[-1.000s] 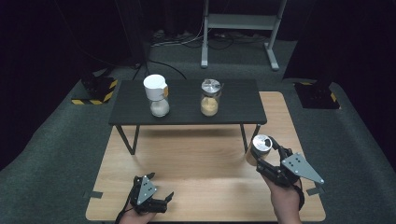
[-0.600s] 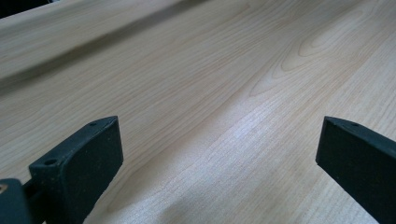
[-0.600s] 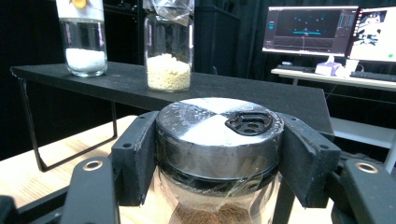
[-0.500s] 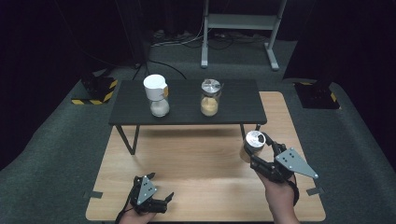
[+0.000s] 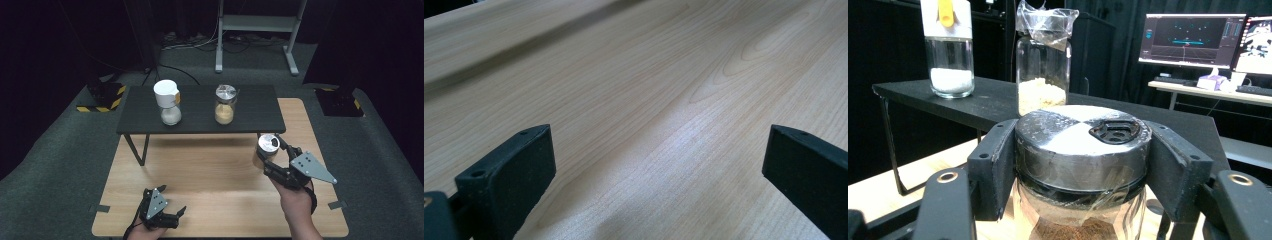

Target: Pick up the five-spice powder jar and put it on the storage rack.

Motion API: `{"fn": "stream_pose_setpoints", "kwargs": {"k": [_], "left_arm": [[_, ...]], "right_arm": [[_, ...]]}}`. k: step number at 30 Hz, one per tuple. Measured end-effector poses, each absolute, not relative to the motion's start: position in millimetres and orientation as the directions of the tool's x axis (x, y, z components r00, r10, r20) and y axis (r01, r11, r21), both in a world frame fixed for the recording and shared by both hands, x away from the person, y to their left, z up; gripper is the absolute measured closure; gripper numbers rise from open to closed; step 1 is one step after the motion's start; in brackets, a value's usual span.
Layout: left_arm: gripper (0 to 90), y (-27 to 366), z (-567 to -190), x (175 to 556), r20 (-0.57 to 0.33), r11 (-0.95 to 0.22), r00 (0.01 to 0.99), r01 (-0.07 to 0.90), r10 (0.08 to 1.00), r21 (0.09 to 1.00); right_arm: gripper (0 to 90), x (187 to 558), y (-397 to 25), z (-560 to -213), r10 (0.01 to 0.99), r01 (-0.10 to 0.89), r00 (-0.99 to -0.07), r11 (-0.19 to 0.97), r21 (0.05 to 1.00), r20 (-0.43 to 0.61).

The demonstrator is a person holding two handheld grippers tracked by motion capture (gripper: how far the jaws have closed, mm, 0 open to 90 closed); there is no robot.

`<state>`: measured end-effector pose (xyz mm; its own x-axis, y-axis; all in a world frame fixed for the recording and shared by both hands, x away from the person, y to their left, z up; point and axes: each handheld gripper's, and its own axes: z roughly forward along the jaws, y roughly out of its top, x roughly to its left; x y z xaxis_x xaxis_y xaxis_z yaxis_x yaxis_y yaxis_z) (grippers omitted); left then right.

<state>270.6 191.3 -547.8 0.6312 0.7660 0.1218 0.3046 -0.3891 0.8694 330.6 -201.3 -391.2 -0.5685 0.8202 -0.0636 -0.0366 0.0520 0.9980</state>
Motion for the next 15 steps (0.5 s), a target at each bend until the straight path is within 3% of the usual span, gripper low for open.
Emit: {"fn": "stream_pose_setpoints", "kwargs": {"k": [15], "left_arm": [[0.9, 191.6, -547.8, 270.6, 0.119, -0.386, 0.632, 0.305, 0.766, 0.87]], "right_arm": [[34.2, 341.1, -192.4, -375.5, 0.814, -0.037, -0.579, 0.038, 0.999, -0.052]]}}
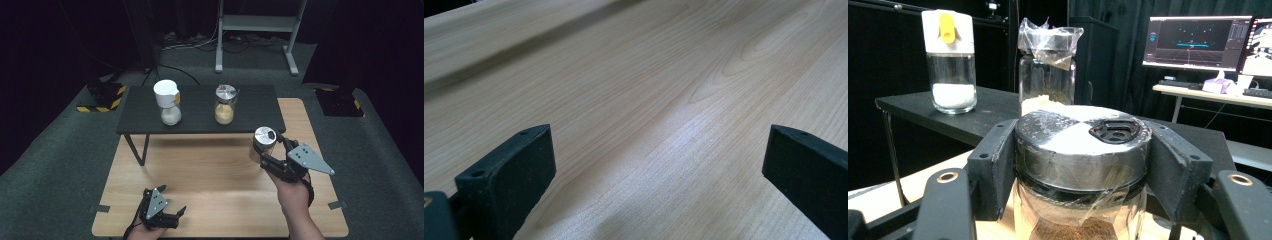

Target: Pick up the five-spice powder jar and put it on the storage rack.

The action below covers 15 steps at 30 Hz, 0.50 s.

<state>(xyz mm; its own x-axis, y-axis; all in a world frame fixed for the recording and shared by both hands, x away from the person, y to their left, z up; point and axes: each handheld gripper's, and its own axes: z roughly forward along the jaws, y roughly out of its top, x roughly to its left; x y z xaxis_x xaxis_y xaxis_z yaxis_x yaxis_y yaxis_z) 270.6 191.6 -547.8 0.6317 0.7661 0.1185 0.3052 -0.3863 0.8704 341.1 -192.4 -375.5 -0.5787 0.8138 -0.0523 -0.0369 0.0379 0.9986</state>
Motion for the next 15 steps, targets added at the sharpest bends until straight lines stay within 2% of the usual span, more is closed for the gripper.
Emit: {"fn": "stream_pose_setpoints", "kwargs": {"k": [15], "left_arm": [[0.9, 192.0, -547.7, 270.8, 0.115, -0.383, 0.632, 0.307, 0.767, 0.871]], "right_arm": [[34.2, 350.9, -187.3, -360.6, 0.813, -0.042, -0.579, 0.036, 0.998, -0.054]]}}
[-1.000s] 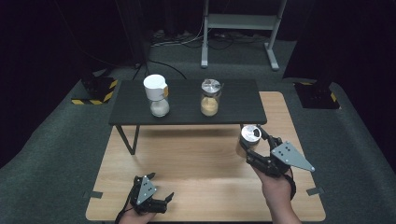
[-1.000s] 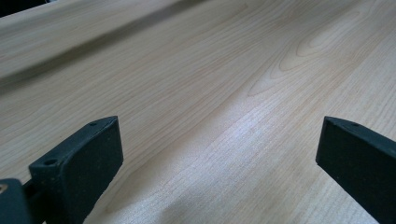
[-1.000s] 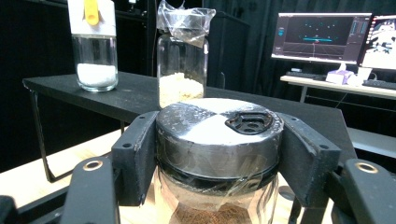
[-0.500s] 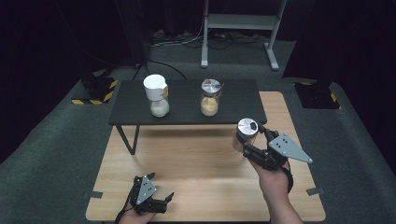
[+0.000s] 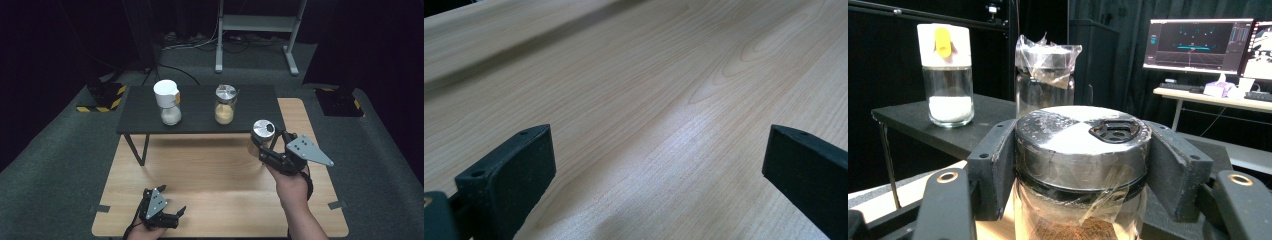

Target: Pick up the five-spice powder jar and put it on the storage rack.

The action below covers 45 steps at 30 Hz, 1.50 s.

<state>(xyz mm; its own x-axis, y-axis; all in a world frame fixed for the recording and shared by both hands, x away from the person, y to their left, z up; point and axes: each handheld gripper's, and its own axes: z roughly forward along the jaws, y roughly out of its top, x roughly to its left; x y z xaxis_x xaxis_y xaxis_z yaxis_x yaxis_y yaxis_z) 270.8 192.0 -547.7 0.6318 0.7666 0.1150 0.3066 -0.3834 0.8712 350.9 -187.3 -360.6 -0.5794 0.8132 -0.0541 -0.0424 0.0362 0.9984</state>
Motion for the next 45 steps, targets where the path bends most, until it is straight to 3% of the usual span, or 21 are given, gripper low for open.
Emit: {"fn": "stream_pose_setpoints", "kwargs": {"k": [26, 45], "left_arm": [[0.9, 192.5, -547.6, 271.0, 0.112, -0.383, 0.635, 0.307, 0.765, 0.871], [0.9, 192.8, -547.6, 270.9, 0.109, -0.379, 0.635, 0.306, 0.765, 0.873]], "right_arm": [[34.2, 370.3, -179.0, -323.6, 0.818, -0.095, -0.569, 0.037, 0.995, -0.084], [34.2, 390.2, -168.2, -323.2, 0.826, -0.084, -0.558, 0.038, 0.996, -0.078]]}}
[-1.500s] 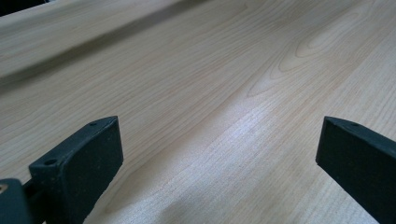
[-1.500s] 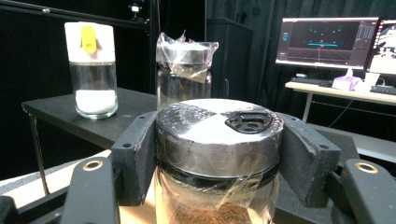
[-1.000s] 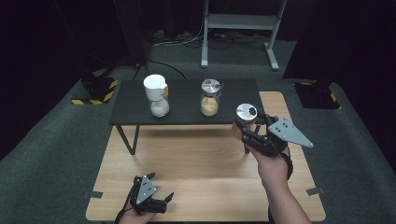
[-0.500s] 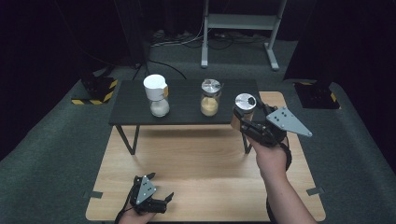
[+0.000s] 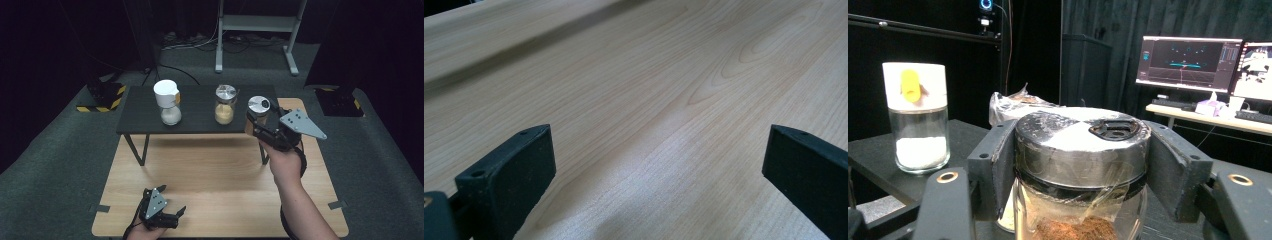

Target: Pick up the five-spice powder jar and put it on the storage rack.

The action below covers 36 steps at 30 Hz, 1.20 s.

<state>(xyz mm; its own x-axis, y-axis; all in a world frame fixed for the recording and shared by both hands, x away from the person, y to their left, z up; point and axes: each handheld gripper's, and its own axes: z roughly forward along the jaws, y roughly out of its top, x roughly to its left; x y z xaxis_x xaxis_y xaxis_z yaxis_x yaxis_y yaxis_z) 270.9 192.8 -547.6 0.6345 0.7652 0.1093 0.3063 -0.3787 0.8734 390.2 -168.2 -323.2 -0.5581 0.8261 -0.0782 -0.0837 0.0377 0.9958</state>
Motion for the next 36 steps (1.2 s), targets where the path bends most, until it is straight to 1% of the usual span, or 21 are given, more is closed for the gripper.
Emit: {"fn": "stream_pose_setpoints", "kwargs": {"k": [36], "left_arm": [[0.9, 194.3, -547.7, 271.1, 0.091, -0.361, 0.636, 0.308, 0.766, 0.88]], "right_arm": [[34.2, 434.3, -160.0, -329.4, 0.853, -0.063, -0.519, 0.029, 0.998, -0.058]]}}
